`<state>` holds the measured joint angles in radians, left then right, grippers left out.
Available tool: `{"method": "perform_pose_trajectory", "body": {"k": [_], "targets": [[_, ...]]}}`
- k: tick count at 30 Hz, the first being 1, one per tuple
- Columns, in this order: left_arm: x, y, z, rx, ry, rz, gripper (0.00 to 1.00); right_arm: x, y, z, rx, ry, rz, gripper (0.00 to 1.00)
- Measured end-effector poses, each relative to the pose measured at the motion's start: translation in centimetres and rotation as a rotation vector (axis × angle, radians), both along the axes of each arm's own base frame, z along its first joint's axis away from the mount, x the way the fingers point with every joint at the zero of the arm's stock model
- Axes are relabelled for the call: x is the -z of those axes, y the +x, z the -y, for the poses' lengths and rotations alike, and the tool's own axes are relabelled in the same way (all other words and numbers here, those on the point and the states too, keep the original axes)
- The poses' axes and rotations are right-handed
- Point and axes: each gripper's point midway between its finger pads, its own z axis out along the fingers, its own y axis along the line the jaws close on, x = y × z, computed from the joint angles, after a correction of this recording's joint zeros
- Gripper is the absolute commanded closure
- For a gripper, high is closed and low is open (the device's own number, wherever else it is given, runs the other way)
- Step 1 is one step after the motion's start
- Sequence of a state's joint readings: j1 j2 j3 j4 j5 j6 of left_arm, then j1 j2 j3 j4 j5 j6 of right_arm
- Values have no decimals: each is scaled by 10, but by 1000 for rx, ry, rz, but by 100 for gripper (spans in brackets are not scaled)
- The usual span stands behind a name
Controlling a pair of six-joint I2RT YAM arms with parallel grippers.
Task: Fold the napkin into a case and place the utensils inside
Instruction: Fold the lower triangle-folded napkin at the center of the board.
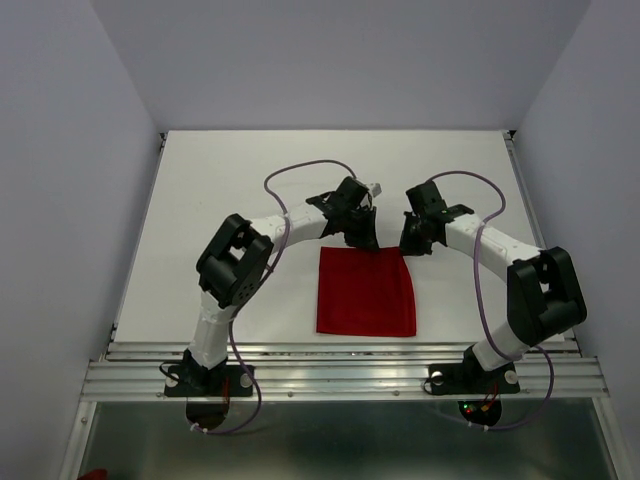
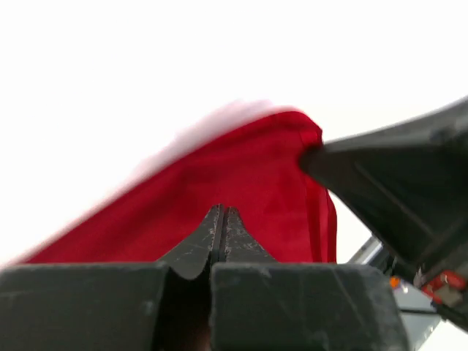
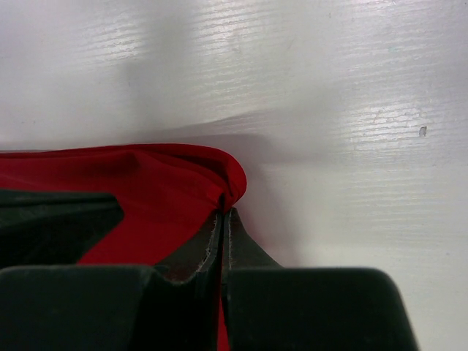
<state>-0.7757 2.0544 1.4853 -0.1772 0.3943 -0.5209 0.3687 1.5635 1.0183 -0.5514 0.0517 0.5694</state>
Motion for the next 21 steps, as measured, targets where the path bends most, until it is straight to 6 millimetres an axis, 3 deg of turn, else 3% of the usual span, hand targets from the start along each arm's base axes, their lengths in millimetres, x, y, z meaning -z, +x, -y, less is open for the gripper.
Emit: {"method": "perform_pose_trajectory", "body": {"k": [5,11,21], "targets": [[8,20,2,-28,2,6,100,0,0,0,0,0,0,99],[37,20,3,-26,34,-41,100,0,0,-1,-2,3,-1,99],[37,22,8,-15,22,-43,100,0,-2,-5,-11,12,-6,99]]}}
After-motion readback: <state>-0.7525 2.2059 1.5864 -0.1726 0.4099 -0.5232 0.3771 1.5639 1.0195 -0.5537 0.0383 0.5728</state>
